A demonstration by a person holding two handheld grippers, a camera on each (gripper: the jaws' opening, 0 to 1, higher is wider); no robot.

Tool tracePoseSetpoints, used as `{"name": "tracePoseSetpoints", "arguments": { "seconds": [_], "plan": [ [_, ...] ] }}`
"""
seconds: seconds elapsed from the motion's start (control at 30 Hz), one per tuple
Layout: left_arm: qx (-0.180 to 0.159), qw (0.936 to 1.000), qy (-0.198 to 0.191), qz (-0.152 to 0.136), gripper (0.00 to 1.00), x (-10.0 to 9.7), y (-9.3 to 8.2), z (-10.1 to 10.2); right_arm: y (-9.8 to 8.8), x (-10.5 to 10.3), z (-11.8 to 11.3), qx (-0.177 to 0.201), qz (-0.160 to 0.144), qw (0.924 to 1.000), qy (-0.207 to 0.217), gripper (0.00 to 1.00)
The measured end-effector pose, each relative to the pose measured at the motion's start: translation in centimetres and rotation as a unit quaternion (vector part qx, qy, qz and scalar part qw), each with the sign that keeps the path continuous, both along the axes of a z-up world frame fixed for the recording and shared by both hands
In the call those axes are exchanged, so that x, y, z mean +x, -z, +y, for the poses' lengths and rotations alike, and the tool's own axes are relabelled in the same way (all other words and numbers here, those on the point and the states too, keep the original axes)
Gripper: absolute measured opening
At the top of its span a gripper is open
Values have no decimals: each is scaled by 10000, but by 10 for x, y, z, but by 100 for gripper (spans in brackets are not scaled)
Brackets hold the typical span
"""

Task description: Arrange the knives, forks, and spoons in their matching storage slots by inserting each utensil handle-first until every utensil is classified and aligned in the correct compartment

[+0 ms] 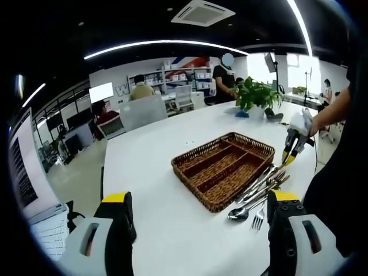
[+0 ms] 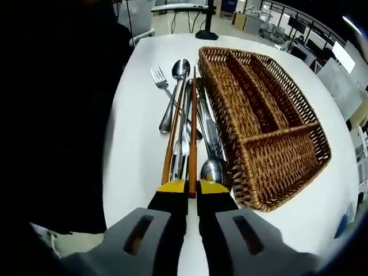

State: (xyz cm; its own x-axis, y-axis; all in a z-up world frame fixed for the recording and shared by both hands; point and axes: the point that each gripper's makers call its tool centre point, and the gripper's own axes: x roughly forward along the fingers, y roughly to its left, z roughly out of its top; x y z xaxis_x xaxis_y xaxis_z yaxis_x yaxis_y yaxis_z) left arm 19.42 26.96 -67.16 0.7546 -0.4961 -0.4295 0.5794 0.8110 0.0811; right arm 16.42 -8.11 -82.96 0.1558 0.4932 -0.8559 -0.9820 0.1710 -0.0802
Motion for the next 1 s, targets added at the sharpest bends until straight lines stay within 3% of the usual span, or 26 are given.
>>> {"name": "tracePoseSetpoints", "arguments": {
  "seconds": [0.1,0.2,0.27,0.47,0.53,0.57,0.63,0.73,0.8,0.87,0.97,1.0],
  "plan": [
    [-3,10000,2,0,100,-1,0,-2,-11,2,1,146,-4,9997,178,3],
    [-17,10000,2,-11,100,-1,-1,-4,-26,-1,4,407,357,9954,788,3],
    [-29,10000,3,-14,100,-1,-1,-4,-35,-2,7,530,398,9935,926,3],
    [-45,10000,23,-34,100,1,-1,-5,-51,5,5,742,224,9869,1415,3],
    [-52,10000,29,-50,100,2,-2,-6,-56,13,-2,789,203,9769,1974,3],
    [-54,10000,41,-46,100,3,-1,-6,-58,19,-10,707,141,9681,2399,3],
    [-32,10000,58,-41,100,3,0,-6,-66,25,-15,774,91,9575,2779,3],
    [-58,9999,75,-73,100,5,-2,-9,-88,36,-20,1097,35,9299,3512,2],
    [-44,9999,68,-91,100,7,-2,-8,-96,40,-23,1235,49,9159,3818,2],
    [-71,9999,67,-110,100,6,-5,-10,-100,38,-26,1214,150,9110,3938,2],
    [-60,9999,72,-111,100,8,-4,-10,-105,41,-33,1113,8,9036,4136,2],
    [-62,9999,83,-113,100,8,-4,-10,-108,44,-40,1090,-59,8923,4380,2]
  ]
}}
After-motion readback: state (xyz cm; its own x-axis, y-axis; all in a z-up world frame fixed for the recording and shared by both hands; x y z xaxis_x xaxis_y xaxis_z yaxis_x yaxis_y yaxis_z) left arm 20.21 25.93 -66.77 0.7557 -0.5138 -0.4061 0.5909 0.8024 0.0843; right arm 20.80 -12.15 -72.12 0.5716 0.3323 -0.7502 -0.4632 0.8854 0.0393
